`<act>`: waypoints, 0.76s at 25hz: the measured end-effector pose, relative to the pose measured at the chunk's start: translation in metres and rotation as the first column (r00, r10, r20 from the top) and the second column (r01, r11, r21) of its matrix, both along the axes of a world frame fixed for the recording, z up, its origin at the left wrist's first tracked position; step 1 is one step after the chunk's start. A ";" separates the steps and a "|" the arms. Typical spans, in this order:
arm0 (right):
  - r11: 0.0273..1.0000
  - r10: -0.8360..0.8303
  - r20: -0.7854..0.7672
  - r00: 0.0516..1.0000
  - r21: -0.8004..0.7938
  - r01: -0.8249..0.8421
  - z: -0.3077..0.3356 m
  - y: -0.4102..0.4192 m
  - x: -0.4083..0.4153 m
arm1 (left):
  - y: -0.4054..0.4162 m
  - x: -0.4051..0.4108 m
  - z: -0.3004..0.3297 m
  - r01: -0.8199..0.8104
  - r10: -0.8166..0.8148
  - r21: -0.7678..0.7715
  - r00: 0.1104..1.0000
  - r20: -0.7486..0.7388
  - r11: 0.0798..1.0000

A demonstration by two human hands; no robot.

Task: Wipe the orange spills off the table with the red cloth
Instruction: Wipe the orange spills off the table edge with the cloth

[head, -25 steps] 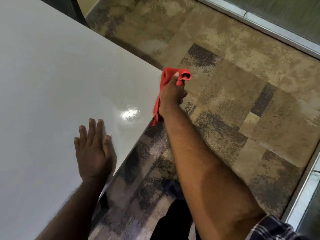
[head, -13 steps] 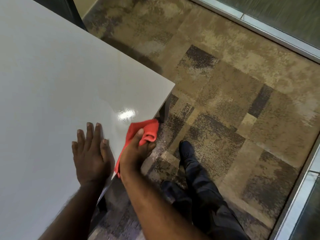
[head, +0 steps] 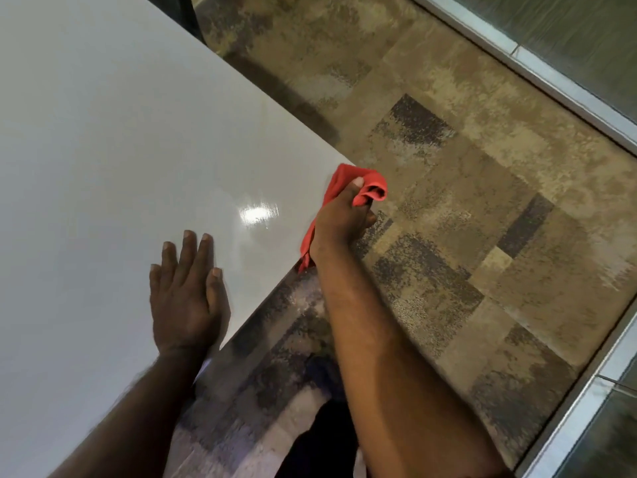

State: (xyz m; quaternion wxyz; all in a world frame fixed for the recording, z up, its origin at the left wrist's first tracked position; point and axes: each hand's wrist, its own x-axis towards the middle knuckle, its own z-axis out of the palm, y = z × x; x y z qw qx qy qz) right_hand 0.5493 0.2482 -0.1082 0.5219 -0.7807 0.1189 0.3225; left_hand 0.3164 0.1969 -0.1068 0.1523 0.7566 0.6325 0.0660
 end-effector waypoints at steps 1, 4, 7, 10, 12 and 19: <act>1.000 0.018 0.004 1.000 -0.006 -0.018 -0.002 0.005 0.012 | 0.000 0.000 0.000 -0.001 0.001 -0.003 1.000 -0.002 1.000; 0.984 0.170 0.026 0.985 -0.056 -0.168 -0.005 0.017 0.049 | 0.000 0.000 0.001 0.001 -0.001 -0.016 1.000 -0.021 1.000; 0.881 0.472 0.035 0.881 -0.065 -0.469 -0.003 0.024 0.081 | 0.012 0.013 0.004 -0.040 0.040 -0.037 0.999 0.001 0.999; 0.649 0.760 0.015 0.650 -0.073 -0.757 0.001 0.031 0.104 | 0.037 0.041 0.009 -0.122 0.125 -0.040 0.991 0.055 0.992; 0.516 0.856 -0.015 0.517 -0.033 -0.856 0.005 0.042 0.112 | 0.055 0.054 0.012 -0.195 0.197 -0.030 0.977 0.079 0.980; 0.275 0.961 0.043 0.275 -0.006 -0.961 0.000 0.090 0.108 | 0.087 0.071 0.009 -0.292 0.292 -0.010 0.955 0.041 0.956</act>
